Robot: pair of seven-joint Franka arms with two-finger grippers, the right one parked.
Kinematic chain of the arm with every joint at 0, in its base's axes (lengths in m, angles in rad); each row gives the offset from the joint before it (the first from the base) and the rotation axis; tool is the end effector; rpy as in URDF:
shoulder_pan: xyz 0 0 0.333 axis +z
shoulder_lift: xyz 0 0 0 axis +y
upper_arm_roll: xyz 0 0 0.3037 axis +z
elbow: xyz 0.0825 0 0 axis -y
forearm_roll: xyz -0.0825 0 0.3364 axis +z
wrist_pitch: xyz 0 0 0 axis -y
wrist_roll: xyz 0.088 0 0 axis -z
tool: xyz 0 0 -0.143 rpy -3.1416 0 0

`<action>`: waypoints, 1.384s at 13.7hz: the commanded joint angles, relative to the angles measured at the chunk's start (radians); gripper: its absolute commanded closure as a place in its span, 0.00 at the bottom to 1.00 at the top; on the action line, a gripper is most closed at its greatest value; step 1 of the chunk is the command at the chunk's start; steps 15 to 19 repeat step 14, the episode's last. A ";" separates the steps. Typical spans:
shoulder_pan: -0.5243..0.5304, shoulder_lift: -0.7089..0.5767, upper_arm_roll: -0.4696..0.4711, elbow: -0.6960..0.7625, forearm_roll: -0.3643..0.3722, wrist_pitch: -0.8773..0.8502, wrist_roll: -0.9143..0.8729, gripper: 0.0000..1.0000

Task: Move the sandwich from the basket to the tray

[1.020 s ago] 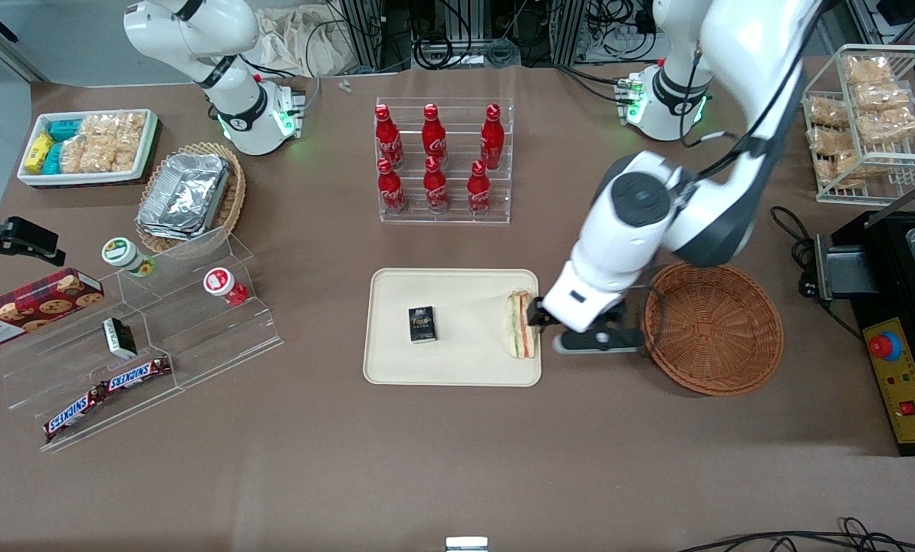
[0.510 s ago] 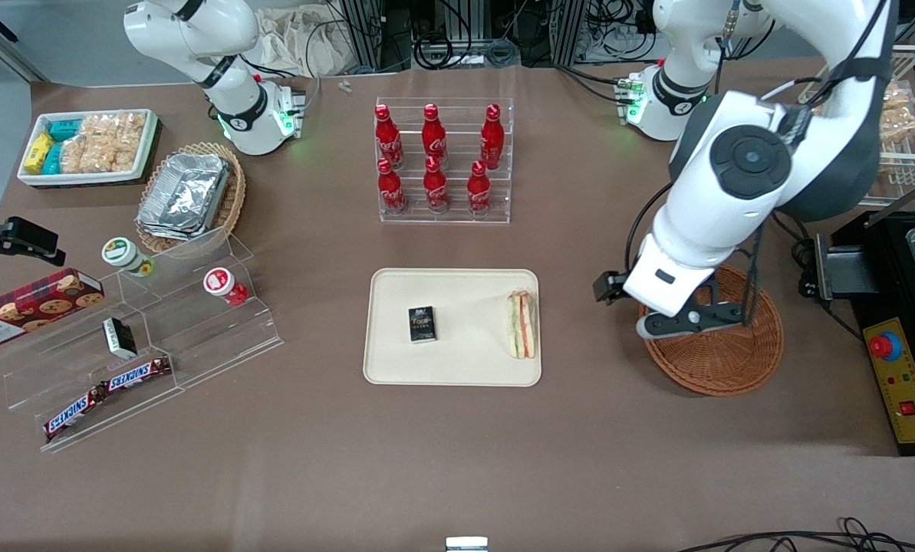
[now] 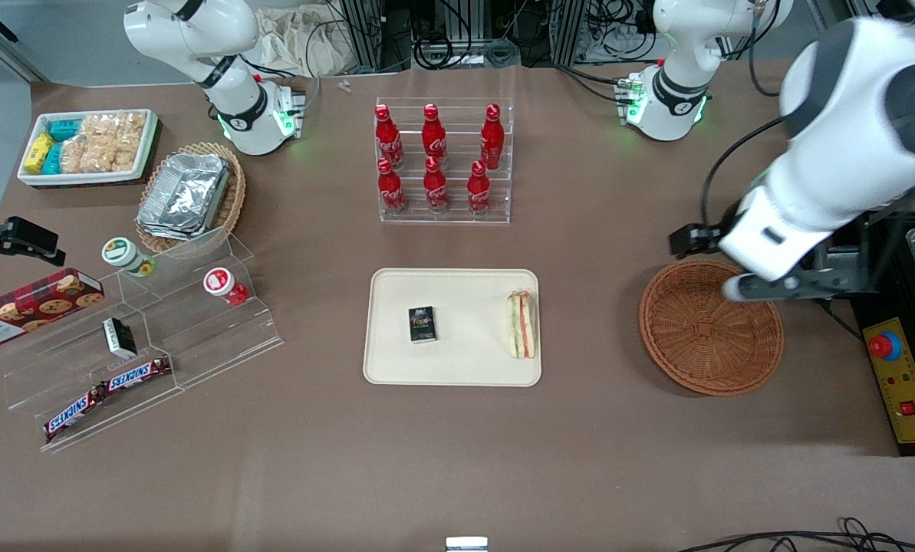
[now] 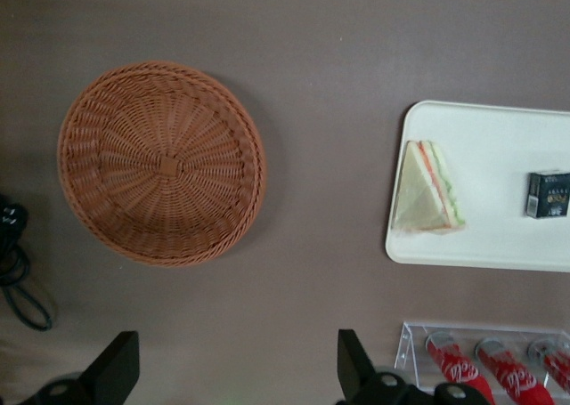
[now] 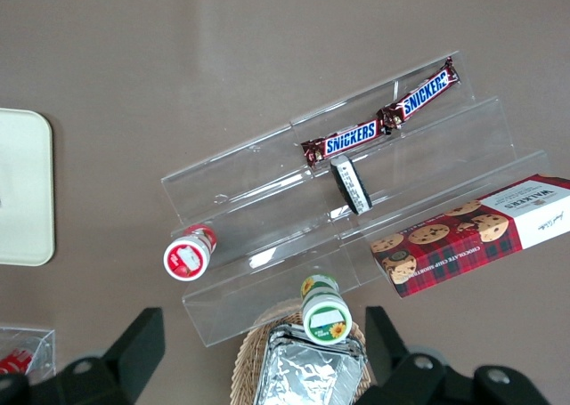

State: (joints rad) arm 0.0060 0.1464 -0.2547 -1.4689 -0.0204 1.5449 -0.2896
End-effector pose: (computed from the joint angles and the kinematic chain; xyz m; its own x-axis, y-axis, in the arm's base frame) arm 0.5272 -0.1275 0.5426 0.9960 0.0409 -0.0792 0.0438 -0.9984 0.0360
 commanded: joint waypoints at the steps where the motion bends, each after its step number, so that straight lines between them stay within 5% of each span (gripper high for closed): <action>1: -0.021 -0.088 0.066 -0.022 -0.030 -0.087 0.058 0.00; 6: -0.057 -0.229 0.115 -0.126 -0.020 -0.135 0.079 0.00; 19: -0.058 -0.202 0.114 -0.067 -0.010 -0.151 0.076 0.00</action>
